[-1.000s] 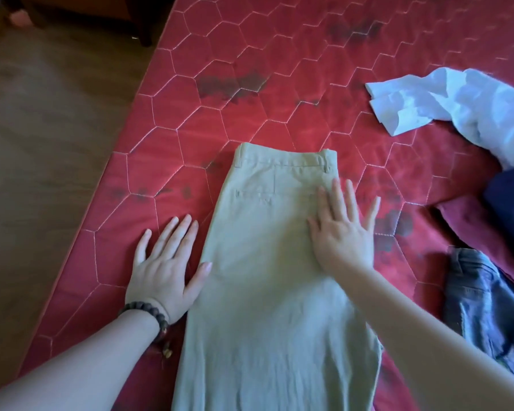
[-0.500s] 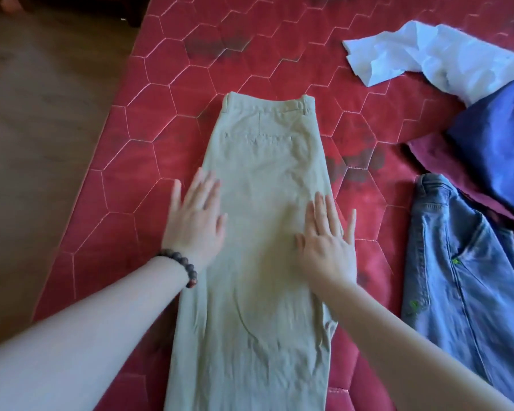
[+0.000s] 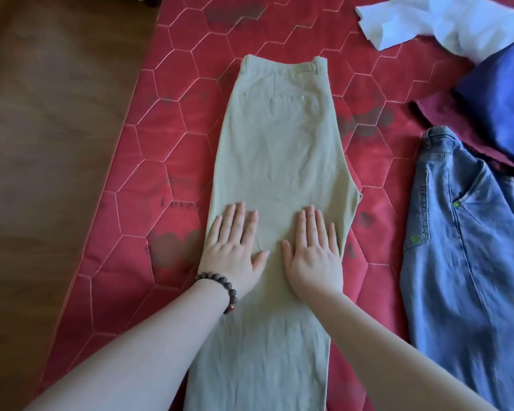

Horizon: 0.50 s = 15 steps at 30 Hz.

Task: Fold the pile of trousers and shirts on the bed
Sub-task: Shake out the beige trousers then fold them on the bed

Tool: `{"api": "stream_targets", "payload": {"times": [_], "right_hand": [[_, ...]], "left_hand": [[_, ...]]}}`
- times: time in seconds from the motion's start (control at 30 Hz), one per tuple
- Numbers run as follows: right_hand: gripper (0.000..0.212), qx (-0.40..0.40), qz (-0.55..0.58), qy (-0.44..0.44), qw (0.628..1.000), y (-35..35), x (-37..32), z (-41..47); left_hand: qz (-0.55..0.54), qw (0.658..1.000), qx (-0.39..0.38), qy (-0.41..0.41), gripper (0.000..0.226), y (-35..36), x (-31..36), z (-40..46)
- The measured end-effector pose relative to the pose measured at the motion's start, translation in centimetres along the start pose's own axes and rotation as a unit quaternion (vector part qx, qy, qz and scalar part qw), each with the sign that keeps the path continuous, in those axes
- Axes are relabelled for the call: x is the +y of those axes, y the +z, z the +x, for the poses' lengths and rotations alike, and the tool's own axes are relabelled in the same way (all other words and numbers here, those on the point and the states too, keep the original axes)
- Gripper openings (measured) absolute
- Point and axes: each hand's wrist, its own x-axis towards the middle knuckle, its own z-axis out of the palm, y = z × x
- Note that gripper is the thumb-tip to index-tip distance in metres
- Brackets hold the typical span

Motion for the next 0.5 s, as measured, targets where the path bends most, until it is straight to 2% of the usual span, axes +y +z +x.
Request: {"api": "stream_targets", "payload": {"times": [0.17,0.5], "right_hand": [[0.057,-0.022,0.003,-0.064,0.998,1.0,-2.3,-5.9],[0.057,-0.037,-0.004,-0.007,0.999,2.1,-2.5,-13.2]], "left_hand": [[-0.012,1.0,0.005,0.029,0.061,1.6,1.8,-5.8],[-0.005,0.998,0.0,0.059,0.063,2.9,2.1,-12.6]]}}
